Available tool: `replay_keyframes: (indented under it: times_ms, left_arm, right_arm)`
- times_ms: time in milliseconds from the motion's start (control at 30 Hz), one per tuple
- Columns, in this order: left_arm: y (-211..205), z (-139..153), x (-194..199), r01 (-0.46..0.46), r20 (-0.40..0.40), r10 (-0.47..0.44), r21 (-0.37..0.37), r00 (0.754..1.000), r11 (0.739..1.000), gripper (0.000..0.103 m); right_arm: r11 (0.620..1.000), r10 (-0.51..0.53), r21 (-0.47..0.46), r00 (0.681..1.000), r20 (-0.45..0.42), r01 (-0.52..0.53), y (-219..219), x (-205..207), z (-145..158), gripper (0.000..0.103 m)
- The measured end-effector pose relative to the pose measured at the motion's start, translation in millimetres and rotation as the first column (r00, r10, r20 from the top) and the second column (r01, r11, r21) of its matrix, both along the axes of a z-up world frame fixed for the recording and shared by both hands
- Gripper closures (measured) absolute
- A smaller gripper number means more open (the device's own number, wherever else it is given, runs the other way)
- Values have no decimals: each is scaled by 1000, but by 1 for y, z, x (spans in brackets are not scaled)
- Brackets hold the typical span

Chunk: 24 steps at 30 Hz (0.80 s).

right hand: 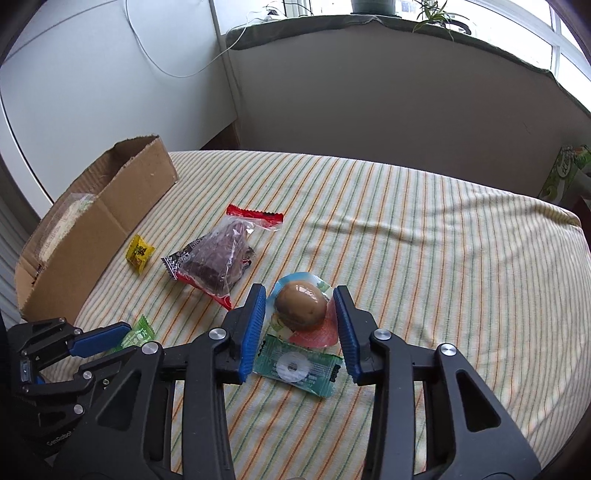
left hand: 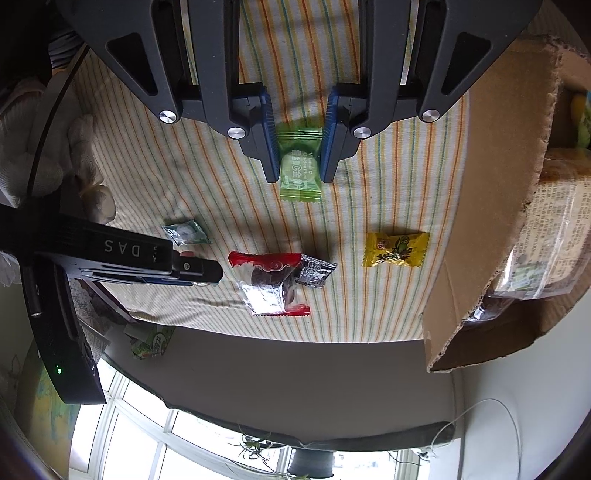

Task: Organize snacks
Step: 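Grasp the green wrapped candy with the left gripper while the right grasps the brown egg treat, then carry the green candy and brown egg treat into the box and release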

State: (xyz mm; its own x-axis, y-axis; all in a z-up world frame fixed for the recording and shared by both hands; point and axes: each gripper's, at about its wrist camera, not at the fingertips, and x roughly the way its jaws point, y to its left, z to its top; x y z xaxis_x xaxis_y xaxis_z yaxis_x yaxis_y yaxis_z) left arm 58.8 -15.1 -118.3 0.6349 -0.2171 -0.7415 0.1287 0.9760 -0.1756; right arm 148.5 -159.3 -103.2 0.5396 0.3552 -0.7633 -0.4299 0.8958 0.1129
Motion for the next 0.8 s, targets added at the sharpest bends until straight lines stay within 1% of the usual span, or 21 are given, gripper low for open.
replay_keyframes:
  times_ms: [167, 233, 367, 567, 633, 800]
  left_arm:
    - [2, 10, -11, -12, 42, 12, -2, 999, 1000, 83]
    - [3, 17, -14, -4, 58, 5, -20, 998, 1000, 83]
    - [7, 35, -23, -12, 111, 17, -42, 994, 999, 83]
    - [13, 57, -37, -30, 185, 38, -44, 982, 999, 83]
    - [17, 61, -37, -35, 198, 42, -41, 979, 999, 83]
    - [36, 68, -44, -71, 220, 85, -69, 972, 995, 83]
  right_arm:
    - [997, -7, 79, 1000, 21, 6, -12, -5, 18, 64]
    - [994, -7, 106, 1000, 27, 4, -15, -9, 25, 64]
    - [991, -5, 130, 999, 52, -2, -17, -15, 40, 64]
    - [989, 16, 147, 997, 79, -28, -3, -26, 54, 64]
    - [988, 29, 147, 996, 87, -42, 6, -29, 57, 64]
    - [986, 58, 150, 992, 110, -75, 32, -34, 65, 64]
